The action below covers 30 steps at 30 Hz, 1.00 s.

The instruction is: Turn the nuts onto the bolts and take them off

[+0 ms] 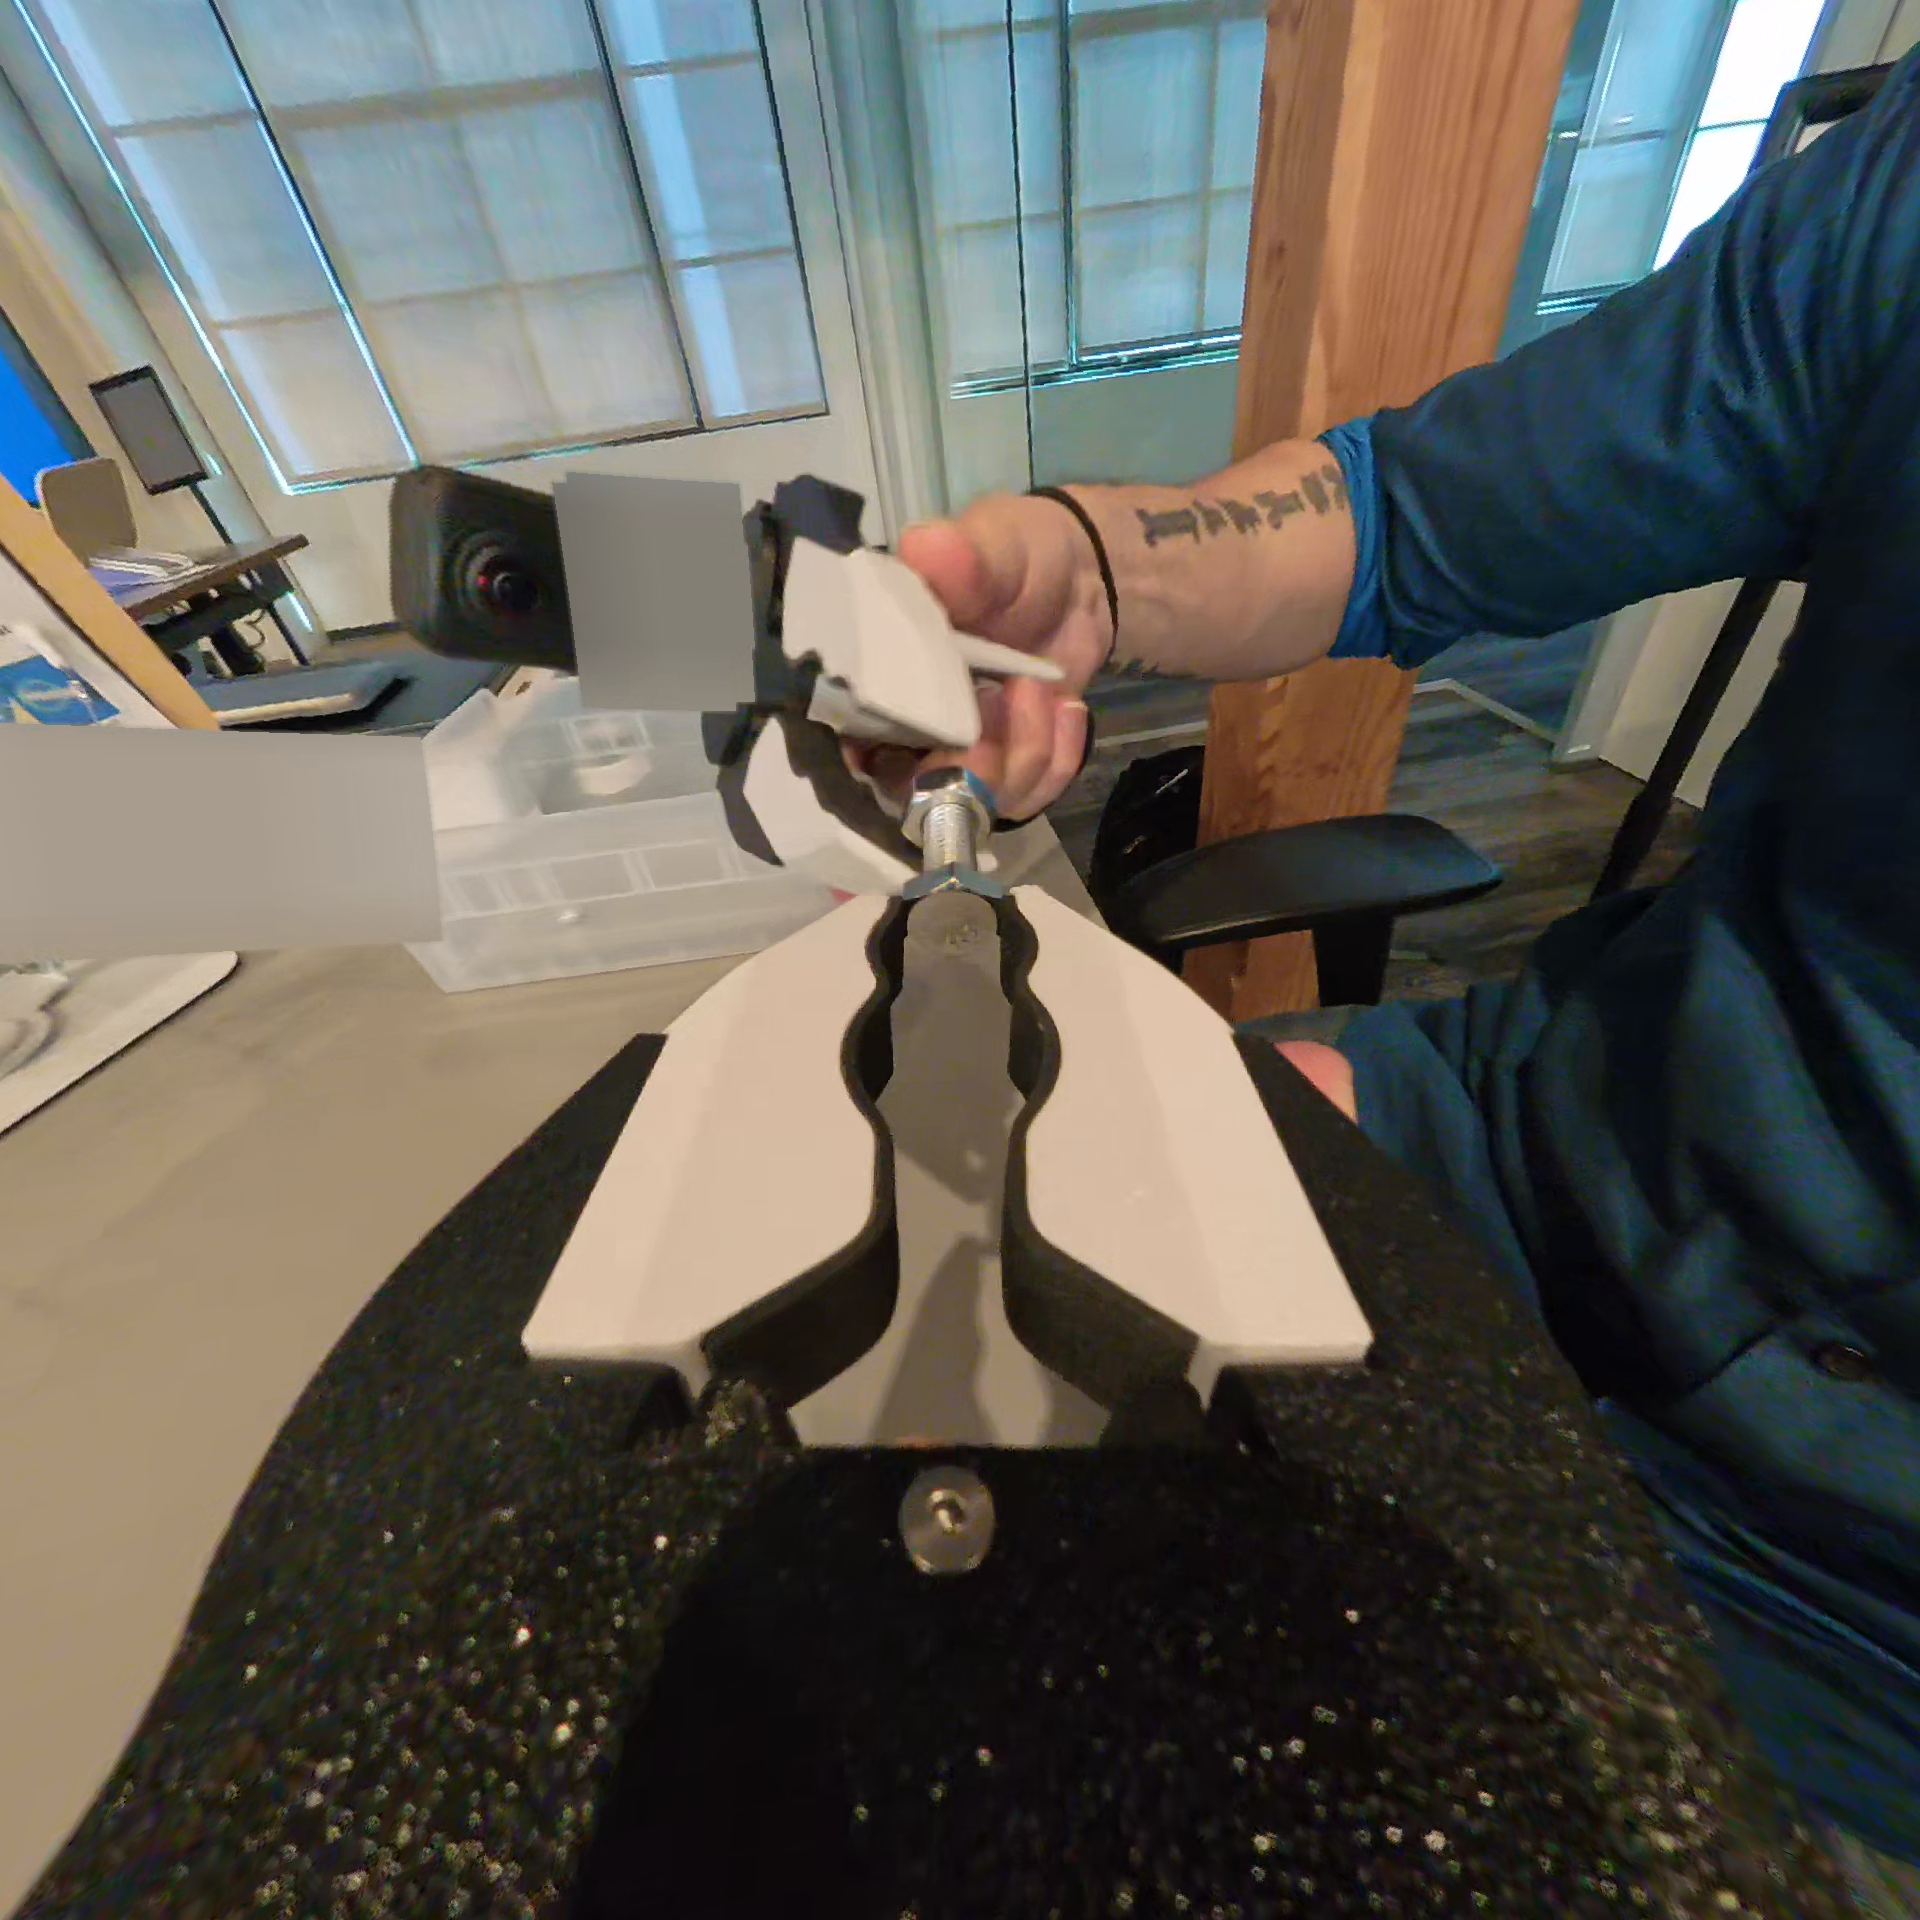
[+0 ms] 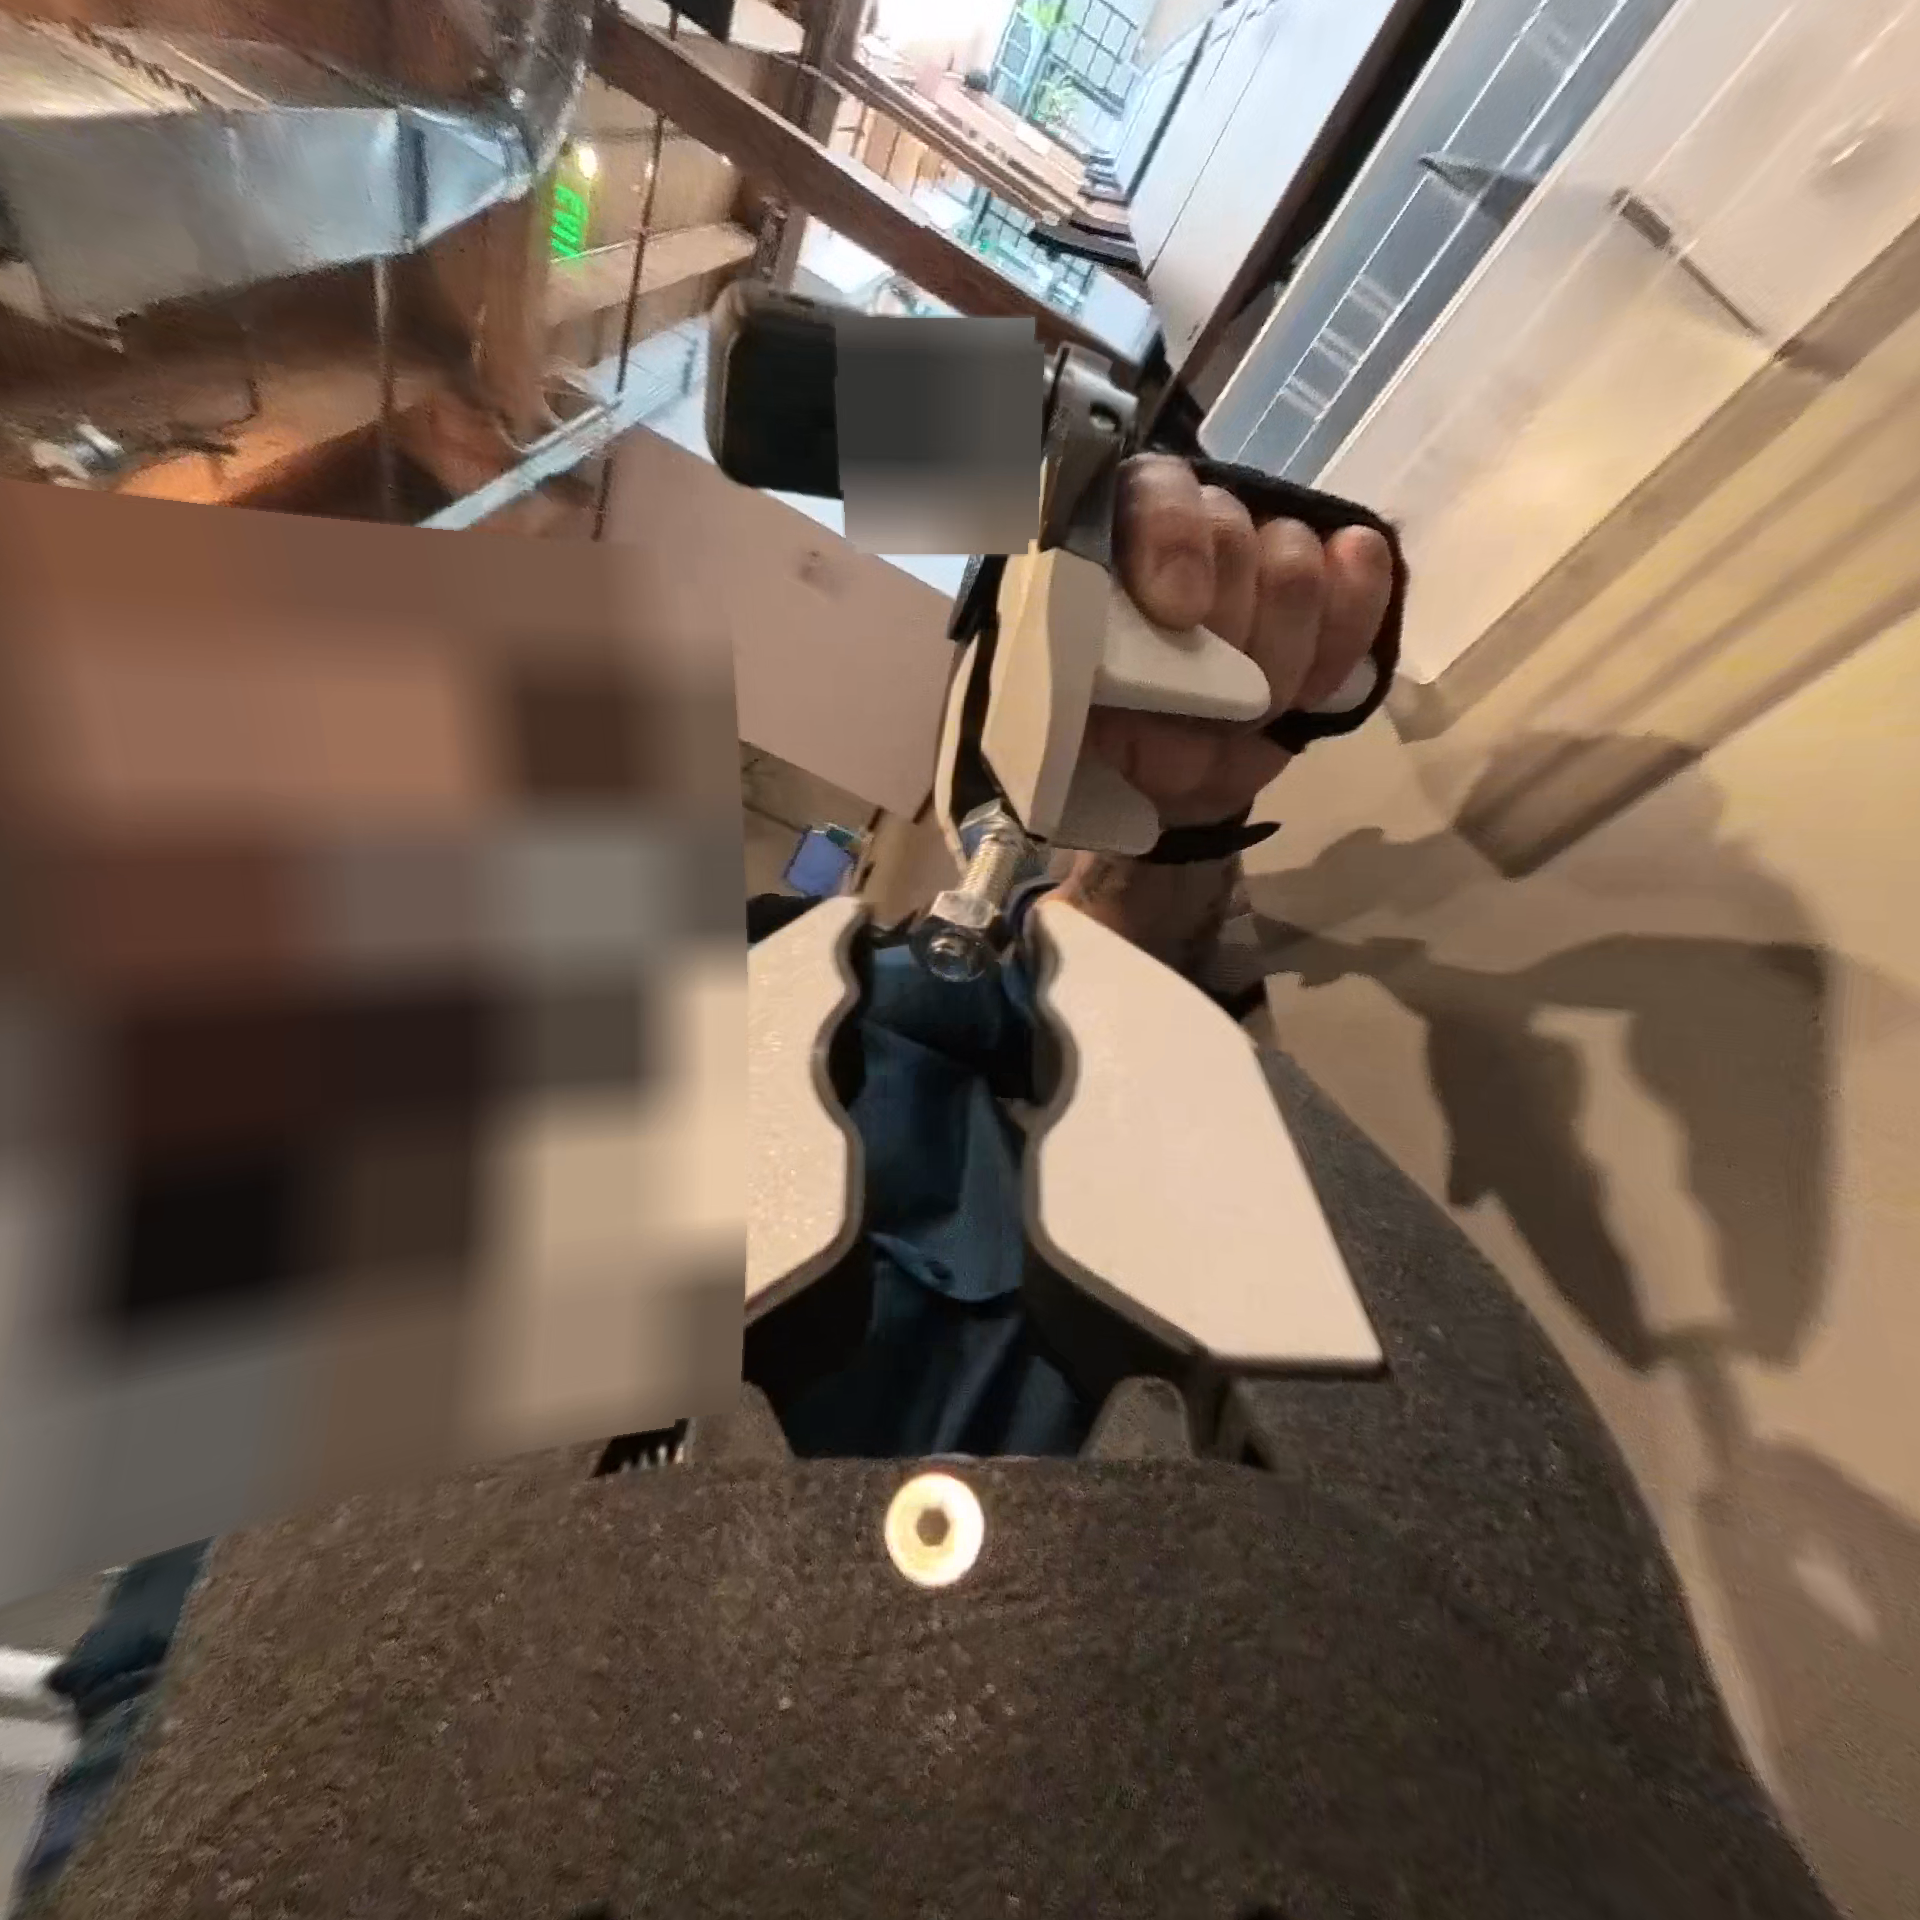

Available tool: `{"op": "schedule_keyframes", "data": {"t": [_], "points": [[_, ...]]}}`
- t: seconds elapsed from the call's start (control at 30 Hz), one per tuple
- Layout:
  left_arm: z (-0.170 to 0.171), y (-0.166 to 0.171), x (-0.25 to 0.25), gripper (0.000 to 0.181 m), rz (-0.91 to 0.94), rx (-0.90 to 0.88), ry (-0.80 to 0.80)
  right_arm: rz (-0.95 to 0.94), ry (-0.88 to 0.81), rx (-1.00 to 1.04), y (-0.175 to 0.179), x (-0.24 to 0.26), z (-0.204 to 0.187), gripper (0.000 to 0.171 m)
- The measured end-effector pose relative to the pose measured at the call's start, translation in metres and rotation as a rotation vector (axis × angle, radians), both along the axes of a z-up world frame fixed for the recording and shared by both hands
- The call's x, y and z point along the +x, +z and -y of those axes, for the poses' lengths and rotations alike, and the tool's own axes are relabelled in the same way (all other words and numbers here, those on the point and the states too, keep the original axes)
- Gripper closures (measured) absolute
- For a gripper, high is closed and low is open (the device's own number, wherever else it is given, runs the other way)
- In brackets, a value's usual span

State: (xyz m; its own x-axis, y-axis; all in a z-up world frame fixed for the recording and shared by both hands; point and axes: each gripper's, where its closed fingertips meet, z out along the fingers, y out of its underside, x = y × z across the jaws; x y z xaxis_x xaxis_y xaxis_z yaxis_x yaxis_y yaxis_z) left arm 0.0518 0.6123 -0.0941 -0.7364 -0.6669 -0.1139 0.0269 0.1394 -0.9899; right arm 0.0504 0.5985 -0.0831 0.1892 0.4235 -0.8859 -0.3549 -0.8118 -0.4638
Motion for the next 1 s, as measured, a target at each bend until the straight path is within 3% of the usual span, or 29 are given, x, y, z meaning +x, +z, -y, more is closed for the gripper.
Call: {"op": "schedule_keyframes", "data": {"t": [0.07,0.13,0.3,0.43,0.83,1.0], "points": [[-0.002,-0.001,0.001,0.164,-0.014,-0.024,0.001,0.159,-0.048,0.117,-0.003,0.001,-0.004,0.132],[-0.007,0.001,0.001,0.164,-0.023,-0.076,-0.01,0.456,-0.127,0.323,-0.005,0.009,-0.01,0.126],[-0.012,0.004,0.001,0.165,-0.06,-0.202,-0.058,1.13,-0.2,0.824,0.004,0.01,-0.008,0.13],[-0.012,0.004,-0.002,0.165,-0.088,-0.251,-0.089,1.424,-0.172,1.022,-0.002,0.0,-0.01,0.133],[-0.003,-0.002,-0.004,0.165,-0.114,-0.275,-0.156,1.462,-0.141,1.06,-0.005,-0.004,-0.01,0.152],[-0.001,-0.002,-0.003,0.165,-0.073,-0.185,-0.105,1.198,-0.13,0.814,-0.005,-0.003,-0.006,0.153]]}}
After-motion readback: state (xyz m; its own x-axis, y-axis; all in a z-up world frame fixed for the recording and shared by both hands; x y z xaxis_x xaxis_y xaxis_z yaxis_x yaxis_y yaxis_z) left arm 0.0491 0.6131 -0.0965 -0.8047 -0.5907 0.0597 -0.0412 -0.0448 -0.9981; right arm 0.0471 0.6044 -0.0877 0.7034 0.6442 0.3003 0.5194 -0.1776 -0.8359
